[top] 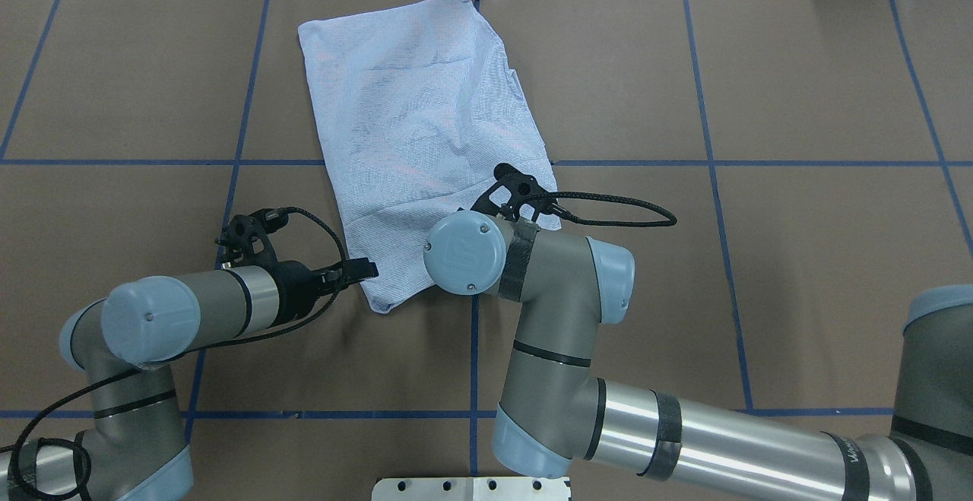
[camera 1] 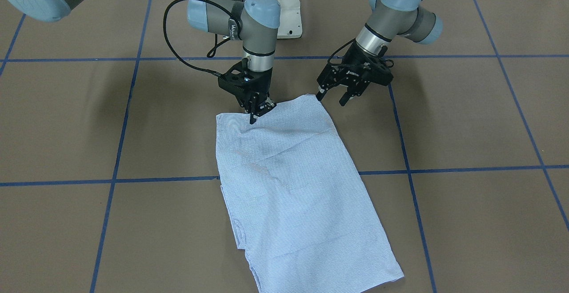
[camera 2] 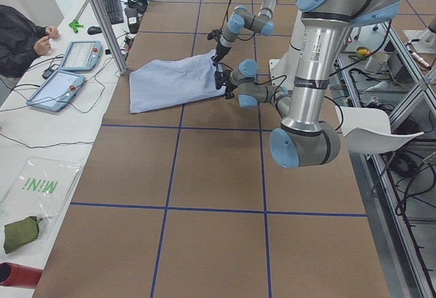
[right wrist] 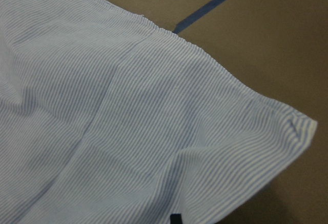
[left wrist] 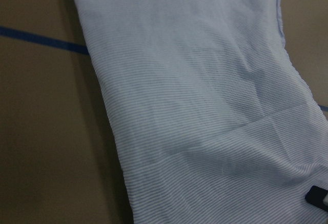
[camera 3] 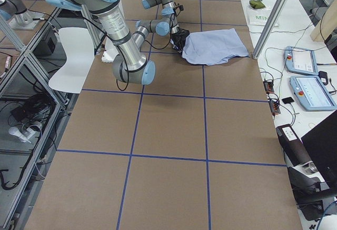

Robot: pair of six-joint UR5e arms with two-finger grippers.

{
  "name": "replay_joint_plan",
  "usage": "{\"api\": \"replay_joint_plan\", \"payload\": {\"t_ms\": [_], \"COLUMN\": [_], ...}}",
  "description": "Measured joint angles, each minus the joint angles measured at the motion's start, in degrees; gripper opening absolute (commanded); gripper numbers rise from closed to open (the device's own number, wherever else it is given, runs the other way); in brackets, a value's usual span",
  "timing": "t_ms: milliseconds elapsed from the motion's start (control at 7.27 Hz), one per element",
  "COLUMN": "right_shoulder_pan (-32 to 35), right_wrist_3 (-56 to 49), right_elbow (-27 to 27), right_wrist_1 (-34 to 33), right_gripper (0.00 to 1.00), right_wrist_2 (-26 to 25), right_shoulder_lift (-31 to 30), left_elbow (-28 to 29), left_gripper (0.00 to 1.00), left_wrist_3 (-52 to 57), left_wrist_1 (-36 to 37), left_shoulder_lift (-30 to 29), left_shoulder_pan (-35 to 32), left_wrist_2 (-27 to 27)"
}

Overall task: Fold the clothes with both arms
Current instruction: 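Lower the left gripper onto the other near corner and grasp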

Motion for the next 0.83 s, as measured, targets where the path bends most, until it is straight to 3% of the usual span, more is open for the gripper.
{"api": "replay_joint_plan", "payload": {"t_ms": [138,275,551,826], "right_shoulder_pan": [0.00,0.00,0.00,0.00], "right_wrist_3": [0.00,0.00,0.00,0.00], "right_elbow": [0.07,0.15,0.38,0.50], "right_wrist_1": [0.00,0.00,0.00,0.00], "right_gripper": [0.00,0.00,0.00,0.00], "right_wrist_2": [0.00,0.00,0.00,0.00], "right_shoulder_lift": [-0.03,-0.08,-0.22,-0.30], "left_elbow": [1.33,3.17,4.85,3.98], "left_gripper": [0.75,0.65,0.00,0.00], "left_wrist_3": [-0.89,-1.35,-1.85,-1.94], "left_wrist_1": [0.04,0.06,0.04,-0.05], "left_shoulder_lift": [-1.06,-2.78,-4.69,-4.75], "left_shoulder_pan": [0.78,1.31,1.39,1.63], "left_wrist_2": [0.66,0.94,1.05,1.02]}}
